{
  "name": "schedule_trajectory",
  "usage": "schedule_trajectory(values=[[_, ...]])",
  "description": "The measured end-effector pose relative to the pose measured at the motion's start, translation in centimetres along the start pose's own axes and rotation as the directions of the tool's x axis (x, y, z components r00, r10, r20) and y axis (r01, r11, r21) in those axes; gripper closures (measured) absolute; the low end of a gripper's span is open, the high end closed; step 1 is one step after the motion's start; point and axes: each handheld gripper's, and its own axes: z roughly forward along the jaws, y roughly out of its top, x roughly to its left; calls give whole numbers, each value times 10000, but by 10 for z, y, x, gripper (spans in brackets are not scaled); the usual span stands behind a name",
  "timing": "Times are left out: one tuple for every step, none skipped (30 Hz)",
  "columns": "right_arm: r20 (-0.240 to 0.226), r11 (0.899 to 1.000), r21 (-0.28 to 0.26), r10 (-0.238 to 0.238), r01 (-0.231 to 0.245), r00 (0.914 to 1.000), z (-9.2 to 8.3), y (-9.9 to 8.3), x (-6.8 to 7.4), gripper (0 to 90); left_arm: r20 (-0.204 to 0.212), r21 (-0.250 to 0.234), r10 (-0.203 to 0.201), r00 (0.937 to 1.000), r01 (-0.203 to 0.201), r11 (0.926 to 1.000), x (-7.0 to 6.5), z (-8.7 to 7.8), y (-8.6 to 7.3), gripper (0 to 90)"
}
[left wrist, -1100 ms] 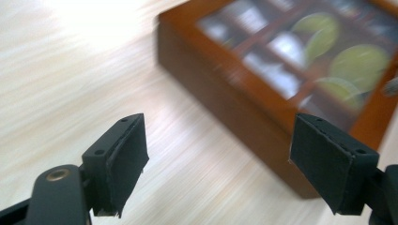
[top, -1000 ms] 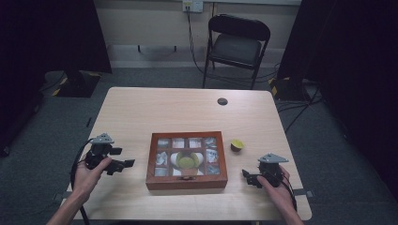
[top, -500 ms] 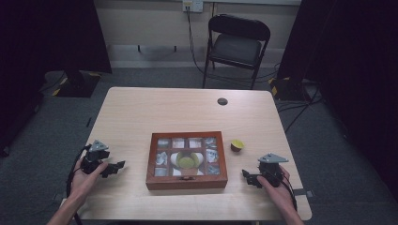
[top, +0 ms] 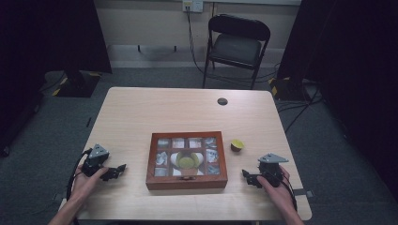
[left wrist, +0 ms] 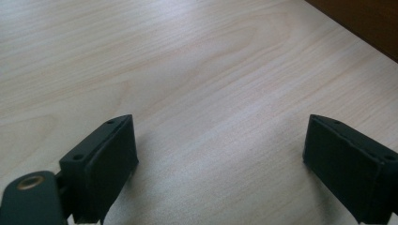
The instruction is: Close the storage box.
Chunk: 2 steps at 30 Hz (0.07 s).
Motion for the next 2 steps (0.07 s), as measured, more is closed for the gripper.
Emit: schedule_trajectory(values=[[0,10000,0,1,-1,10000,0,0,0,121,-119,30,-78,9999,78,10000,0,1,0,65],[10,10000,3,5,-5,10000,0,0,0,119,-246,75,-168,9996,169,9998,0,1,0,27]])
